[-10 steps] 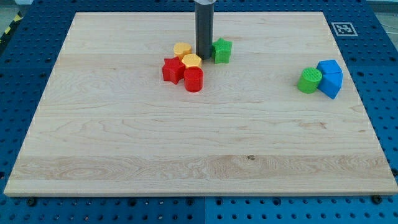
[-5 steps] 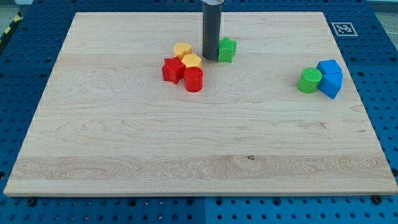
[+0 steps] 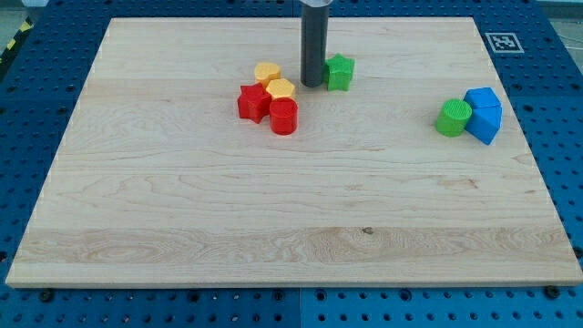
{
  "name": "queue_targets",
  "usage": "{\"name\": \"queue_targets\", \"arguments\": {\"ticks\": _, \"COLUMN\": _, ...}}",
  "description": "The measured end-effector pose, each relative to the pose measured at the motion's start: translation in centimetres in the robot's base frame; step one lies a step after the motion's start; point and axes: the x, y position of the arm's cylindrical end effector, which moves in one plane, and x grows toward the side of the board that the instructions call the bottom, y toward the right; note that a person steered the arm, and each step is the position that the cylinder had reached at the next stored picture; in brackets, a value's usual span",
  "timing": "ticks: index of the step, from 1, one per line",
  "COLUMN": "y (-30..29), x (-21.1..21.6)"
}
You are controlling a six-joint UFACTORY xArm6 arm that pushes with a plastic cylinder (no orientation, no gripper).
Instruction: Move the green star to the right of yellow hexagon
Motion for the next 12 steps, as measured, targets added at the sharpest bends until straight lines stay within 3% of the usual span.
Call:
{"name": "queue_targets", "arguments": {"ticks": 10, "y": 6.4, "x": 0.6}}
{"name": "queue_targets", "arguments": {"ticks": 12, "y": 6.4, "x": -1.7}}
